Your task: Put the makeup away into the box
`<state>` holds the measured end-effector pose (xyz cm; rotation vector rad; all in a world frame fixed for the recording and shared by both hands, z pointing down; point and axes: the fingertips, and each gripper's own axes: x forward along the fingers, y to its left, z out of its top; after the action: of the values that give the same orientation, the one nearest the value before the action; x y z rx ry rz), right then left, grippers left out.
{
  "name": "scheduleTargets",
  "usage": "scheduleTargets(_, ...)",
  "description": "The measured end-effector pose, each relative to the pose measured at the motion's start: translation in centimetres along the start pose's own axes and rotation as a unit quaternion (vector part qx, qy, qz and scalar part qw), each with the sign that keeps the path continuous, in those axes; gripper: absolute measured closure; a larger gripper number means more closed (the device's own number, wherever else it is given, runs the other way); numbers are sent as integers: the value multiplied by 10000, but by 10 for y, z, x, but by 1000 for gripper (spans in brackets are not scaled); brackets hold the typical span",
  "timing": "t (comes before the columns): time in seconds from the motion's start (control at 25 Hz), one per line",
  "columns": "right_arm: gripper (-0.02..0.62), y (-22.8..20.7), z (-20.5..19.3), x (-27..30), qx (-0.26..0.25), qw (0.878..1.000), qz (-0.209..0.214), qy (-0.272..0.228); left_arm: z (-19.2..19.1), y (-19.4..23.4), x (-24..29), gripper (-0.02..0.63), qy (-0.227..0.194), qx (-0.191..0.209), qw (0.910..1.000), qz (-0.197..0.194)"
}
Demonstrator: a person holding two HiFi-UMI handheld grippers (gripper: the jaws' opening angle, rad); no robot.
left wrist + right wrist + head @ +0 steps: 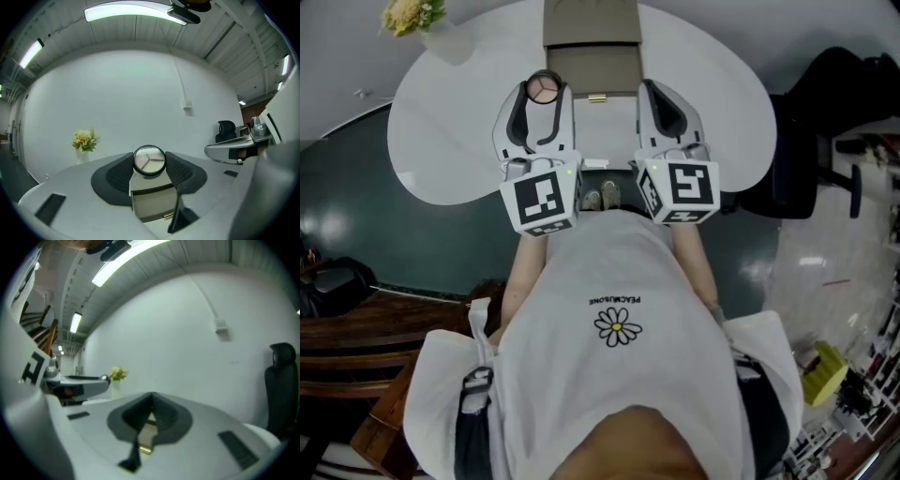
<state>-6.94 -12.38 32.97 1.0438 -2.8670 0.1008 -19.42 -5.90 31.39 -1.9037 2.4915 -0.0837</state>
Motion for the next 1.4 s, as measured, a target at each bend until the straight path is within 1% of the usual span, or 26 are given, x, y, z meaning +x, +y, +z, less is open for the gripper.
scheduleTargets(0.36, 566, -1, 3, 2, -68, 10000, 58, -30, 11, -6, 5, 376, -234, -11, 9997, 10)
scheduleTargets(0.6, 566, -5, 5, 1, -68, 10000, 39, -21, 10, -1, 12, 376, -162, -37, 9999, 8)
scheduleTargets(0.64, 566, -6, 4, 1, -54, 10000, 28, -12, 8, -3, 15, 376, -106, -38, 9999, -60)
scheduleTargets(0.72, 566, -10, 1, 0, -15, 10000, -10, 13, 2, -13, 26, 376, 75, -16, 9994, -342)
scheduleTargets(0.8, 566, -14, -3, -1, 43, 10000, -58, 54, -8, -26, 42, 376, 315, 18, 9967, -747)
scheduleTargets(0.88, 566, -18, -9, -2, 105, 9998, -103, 114, -22, -40, 58, 376, 598, 9, 9913, -1172)
scheduleTargets(0.96, 566, -22, -15, -3, 157, 9996, -146, 174, -39, -55, 74, 376, 907, 80, 9829, -1603)
scheduleTargets(1.0, 566, -24, -17, -4, 184, 9995, -174, 200, -48, -62, 82, 376, 1062, 211, 9775, -1813)
scheduleTargets(1.08, 566, -29, -22, -6, 254, 9991, -245, 251, -70, -77, 96, 376, 1370, 617, 9643, -2180)
scheduleTargets(1.12, 566, -32, -24, -7, 296, 9988, -287, 274, -82, -84, 102, 376, 1531, 804, 9566, -2344)
scheduleTargets(1.2, 566, -40, -29, -9, 381, 9981, -379, 316, -109, -96, 113, 376, 1878, 1017, 9399, -2666)
scheduleTargets(1.4, 566, -58, -43, -14, 552, 9959, -582, 428, -174, -118, 134, 376, 2757, 1119, 8919, -3405)
